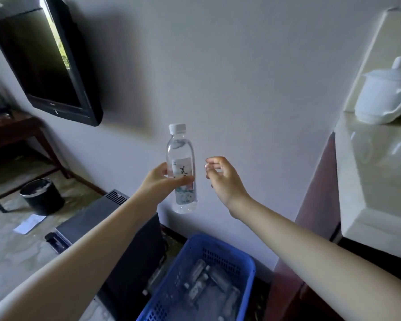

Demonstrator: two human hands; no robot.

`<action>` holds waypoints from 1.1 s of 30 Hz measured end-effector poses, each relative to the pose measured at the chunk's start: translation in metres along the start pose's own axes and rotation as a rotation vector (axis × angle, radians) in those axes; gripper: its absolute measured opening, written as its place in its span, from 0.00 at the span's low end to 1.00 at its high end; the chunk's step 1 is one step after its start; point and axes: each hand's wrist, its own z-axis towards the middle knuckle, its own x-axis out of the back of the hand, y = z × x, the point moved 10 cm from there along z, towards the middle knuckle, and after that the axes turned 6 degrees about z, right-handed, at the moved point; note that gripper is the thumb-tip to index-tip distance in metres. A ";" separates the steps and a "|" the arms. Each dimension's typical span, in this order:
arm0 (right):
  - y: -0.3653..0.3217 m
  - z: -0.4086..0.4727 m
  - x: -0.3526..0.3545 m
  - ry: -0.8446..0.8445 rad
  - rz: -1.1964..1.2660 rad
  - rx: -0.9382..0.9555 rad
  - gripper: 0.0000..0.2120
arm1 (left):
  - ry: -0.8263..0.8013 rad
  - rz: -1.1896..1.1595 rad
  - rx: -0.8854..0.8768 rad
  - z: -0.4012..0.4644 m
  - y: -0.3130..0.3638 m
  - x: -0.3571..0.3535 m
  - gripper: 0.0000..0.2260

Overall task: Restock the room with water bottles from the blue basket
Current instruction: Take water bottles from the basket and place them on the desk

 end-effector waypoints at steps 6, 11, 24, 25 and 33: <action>0.051 0.015 -0.035 0.109 -0.029 -0.096 0.12 | -0.167 -0.012 0.046 0.052 -0.060 0.010 0.16; 0.112 0.015 -0.071 0.209 -0.022 -0.247 0.12 | -0.295 -0.063 0.053 0.086 -0.110 0.008 0.16; 0.278 -0.007 -0.056 0.417 -0.023 -0.404 0.15 | -0.346 -0.226 0.234 0.111 -0.270 -0.058 0.16; 0.300 -0.011 -0.055 0.428 -0.029 -0.404 0.14 | -0.332 -0.239 0.240 0.112 -0.289 -0.066 0.16; 0.534 -0.073 -0.047 0.539 -0.025 -0.529 0.10 | -0.278 -0.235 0.371 0.103 -0.493 -0.136 0.17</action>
